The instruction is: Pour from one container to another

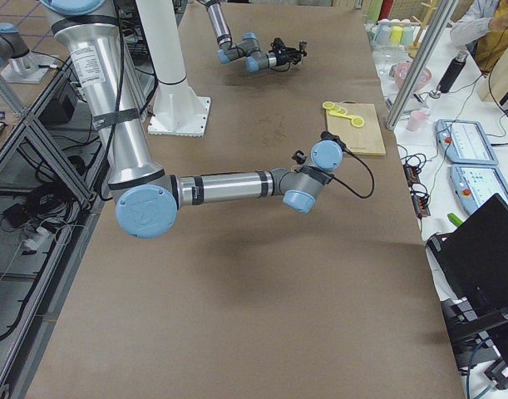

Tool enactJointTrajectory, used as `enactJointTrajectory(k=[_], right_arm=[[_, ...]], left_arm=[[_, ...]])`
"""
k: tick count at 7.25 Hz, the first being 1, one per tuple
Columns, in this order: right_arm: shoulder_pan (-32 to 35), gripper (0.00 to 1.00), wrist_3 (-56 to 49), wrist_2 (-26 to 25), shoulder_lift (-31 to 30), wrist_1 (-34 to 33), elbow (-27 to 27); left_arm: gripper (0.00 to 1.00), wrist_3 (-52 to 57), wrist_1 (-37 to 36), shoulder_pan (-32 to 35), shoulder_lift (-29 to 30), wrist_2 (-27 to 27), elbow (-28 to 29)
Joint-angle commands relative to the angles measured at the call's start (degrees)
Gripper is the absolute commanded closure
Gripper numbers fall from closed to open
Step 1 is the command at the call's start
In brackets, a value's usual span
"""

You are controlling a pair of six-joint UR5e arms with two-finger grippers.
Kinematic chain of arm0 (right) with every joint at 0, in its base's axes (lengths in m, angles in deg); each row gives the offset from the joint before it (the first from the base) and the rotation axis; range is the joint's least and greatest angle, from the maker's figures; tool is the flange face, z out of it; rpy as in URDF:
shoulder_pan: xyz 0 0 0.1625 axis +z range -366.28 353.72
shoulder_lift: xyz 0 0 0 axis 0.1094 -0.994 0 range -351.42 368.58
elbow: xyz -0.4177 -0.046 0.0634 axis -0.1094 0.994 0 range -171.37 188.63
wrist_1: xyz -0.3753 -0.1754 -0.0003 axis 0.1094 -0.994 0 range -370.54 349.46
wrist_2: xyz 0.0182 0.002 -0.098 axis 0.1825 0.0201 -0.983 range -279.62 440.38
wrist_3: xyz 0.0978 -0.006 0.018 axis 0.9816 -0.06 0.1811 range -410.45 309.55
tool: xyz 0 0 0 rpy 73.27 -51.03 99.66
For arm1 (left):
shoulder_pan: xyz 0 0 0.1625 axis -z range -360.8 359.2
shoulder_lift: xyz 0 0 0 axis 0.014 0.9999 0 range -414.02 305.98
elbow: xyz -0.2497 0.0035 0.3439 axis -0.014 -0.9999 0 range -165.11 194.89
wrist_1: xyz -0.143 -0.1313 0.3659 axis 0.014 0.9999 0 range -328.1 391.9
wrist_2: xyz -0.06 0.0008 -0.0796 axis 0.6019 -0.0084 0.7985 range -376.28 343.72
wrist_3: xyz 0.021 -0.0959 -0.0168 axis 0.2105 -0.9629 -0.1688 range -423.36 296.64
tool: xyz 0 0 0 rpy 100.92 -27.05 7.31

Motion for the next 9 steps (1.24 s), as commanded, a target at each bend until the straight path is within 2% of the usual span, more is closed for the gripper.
enactJointTrajectory(k=[1, 2, 3, 4, 5, 6, 7, 9], right_arm=[[1.15, 0.0, 0.05, -1.52, -3.45, -13.31, -2.99], [2.55, 0.0, -0.56, -5.72, -7.64, -13.43, -6.04], [4.39, 0.0, -0.56, -11.85, -9.95, -15.87, -8.34], [7.02, 0.0, -0.56, -13.57, -9.71, -26.77, -10.62], [10.79, 0.0, -0.56, -17.58, -8.4, -41.32, -13.6], [12.57, 0.0, -0.39, -22.41, -7.34, -52.69, -17.11], [14.41, 0.0, 0.05, -24.55, -7.51, -59.77, -17.32], [19.33, 0.0, -0.56, -25.27, -11.61, -60.72, -14.26]], left_arm=[[0.68, 0.0, -0.06, -0.25, -0.08, -0.11, 0.08], [0.67, 0.0, 0.02, -0.26, 0.01, -0.11, 0.08], [0.28, 0.0, 0.02, -0.34, 0.09, -0.11, 0.08], [0.03, 0.09, -0.06, -0.52, 0.01, -0.19, 0.0], [0.02, 0.09, -0.15, -0.87, 0.09, -0.54, 0.0], [0.02, 0.0, -0.15, -1.05, 0.18, -1.33, -0.35], [0.02, -0.35, 0.02, -1.31, 0.01, -1.34, -0.62], [0.02, -0.79, 0.2, -1.31, -0.43, -1.34, -1.14]])
